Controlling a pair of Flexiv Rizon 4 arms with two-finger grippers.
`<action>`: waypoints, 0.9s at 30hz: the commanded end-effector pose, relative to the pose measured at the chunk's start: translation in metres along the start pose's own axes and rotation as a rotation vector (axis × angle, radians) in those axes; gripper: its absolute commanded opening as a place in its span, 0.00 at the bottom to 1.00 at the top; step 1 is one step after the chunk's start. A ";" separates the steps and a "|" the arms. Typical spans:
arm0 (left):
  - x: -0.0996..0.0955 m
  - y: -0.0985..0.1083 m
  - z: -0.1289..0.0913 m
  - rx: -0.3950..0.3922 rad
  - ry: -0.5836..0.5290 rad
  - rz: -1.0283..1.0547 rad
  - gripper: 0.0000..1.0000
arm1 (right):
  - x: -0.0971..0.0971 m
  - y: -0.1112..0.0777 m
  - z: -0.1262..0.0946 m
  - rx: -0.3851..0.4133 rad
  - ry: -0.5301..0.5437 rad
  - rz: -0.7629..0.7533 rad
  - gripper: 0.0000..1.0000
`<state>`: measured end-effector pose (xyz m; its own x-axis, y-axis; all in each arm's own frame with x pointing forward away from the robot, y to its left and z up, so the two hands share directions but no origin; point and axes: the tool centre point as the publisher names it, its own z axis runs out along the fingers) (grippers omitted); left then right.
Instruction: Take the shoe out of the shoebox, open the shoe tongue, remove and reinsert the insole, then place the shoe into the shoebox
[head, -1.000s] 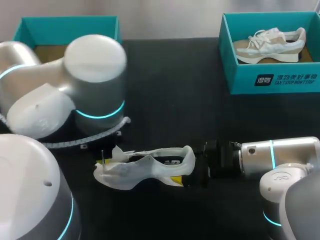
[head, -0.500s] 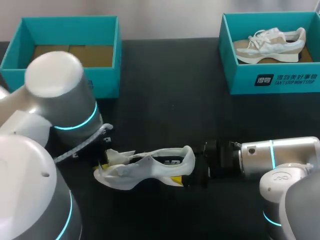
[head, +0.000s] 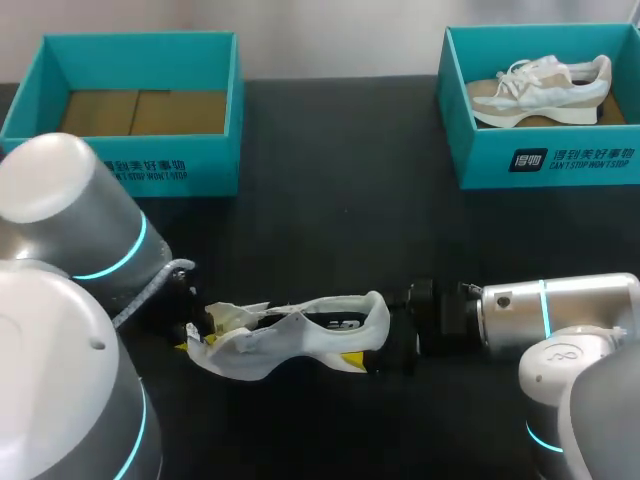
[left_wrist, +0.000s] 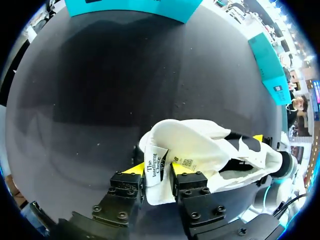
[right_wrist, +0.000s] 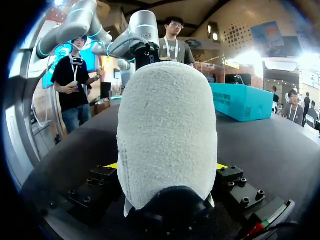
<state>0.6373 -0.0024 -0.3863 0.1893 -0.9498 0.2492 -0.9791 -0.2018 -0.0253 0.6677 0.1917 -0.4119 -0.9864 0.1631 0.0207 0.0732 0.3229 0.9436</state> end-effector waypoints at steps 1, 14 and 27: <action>-0.009 0.008 -0.016 0.015 0.150 0.012 0.38 | 0.000 0.000 -0.001 0.008 0.001 0.001 0.00; 0.011 0.019 -0.064 0.084 0.150 0.080 0.43 | 0.000 0.000 -0.001 0.008 0.001 0.001 0.00; 0.036 0.005 -0.119 0.107 0.167 0.167 0.48 | 0.000 0.000 -0.001 0.008 0.001 0.001 0.00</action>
<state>0.6329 -0.0123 -0.2902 0.0011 -0.9119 0.4103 -0.9785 -0.0856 -0.1875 0.6679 0.1909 -0.4129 -0.9864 0.1629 0.0215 0.0741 0.3238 0.9432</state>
